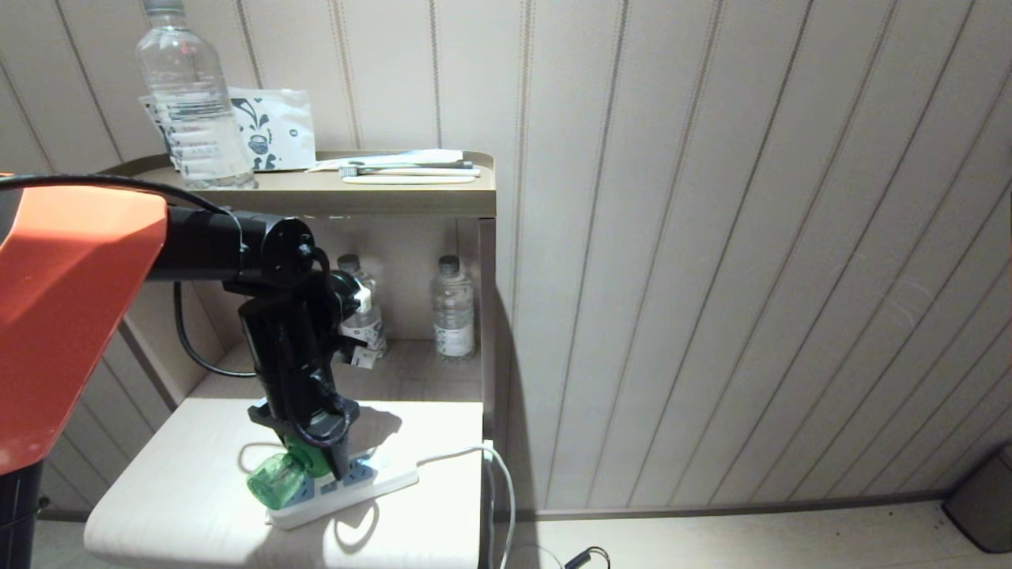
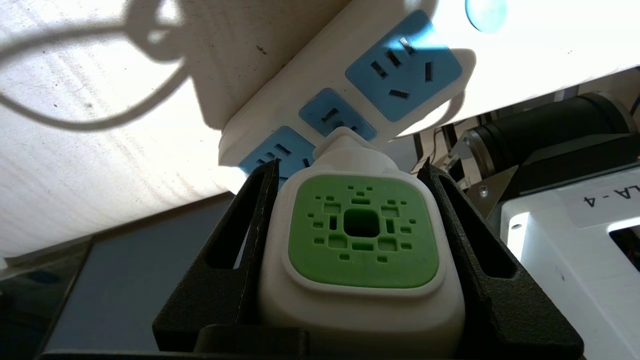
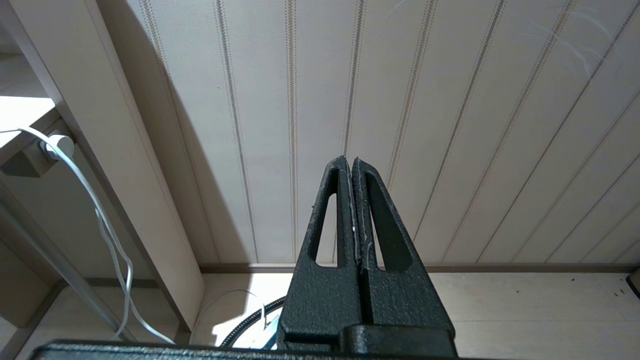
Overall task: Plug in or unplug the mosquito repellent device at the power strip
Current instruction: Insert the plug into the socket
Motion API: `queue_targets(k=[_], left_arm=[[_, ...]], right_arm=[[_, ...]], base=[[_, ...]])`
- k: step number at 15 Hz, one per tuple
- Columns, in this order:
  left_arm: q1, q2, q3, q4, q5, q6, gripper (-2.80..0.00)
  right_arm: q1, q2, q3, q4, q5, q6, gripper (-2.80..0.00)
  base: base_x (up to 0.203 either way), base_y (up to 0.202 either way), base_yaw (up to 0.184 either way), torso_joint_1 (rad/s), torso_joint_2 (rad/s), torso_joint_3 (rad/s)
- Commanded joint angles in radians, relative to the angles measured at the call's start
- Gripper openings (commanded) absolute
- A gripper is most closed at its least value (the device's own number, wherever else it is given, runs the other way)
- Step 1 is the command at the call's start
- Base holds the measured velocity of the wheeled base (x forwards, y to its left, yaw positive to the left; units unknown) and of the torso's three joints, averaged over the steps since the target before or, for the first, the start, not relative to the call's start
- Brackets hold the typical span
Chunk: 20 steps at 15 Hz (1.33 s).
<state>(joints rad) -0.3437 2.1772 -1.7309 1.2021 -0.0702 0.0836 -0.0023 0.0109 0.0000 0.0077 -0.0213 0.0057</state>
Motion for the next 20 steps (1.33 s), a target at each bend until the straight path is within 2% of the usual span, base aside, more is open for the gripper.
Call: queue_targets(k=[1,20], left_arm=[[0.008,-0.002,-0.003,0.007,0.000,0.002,-2.80],[0.009,0.005,0.012,-0.006,-0.012,0.011,-2.80]], right_arm=[[0.001,0.000,0.000,0.000,0.000,0.000,-2.80],[0.001,0.000,0.000,0.000,0.000,0.000,-2.80]], base=[[0.000,0.000,0.000,0.000,0.00,0.000],[0.000,0.000,0.000,0.000,0.00,0.000]])
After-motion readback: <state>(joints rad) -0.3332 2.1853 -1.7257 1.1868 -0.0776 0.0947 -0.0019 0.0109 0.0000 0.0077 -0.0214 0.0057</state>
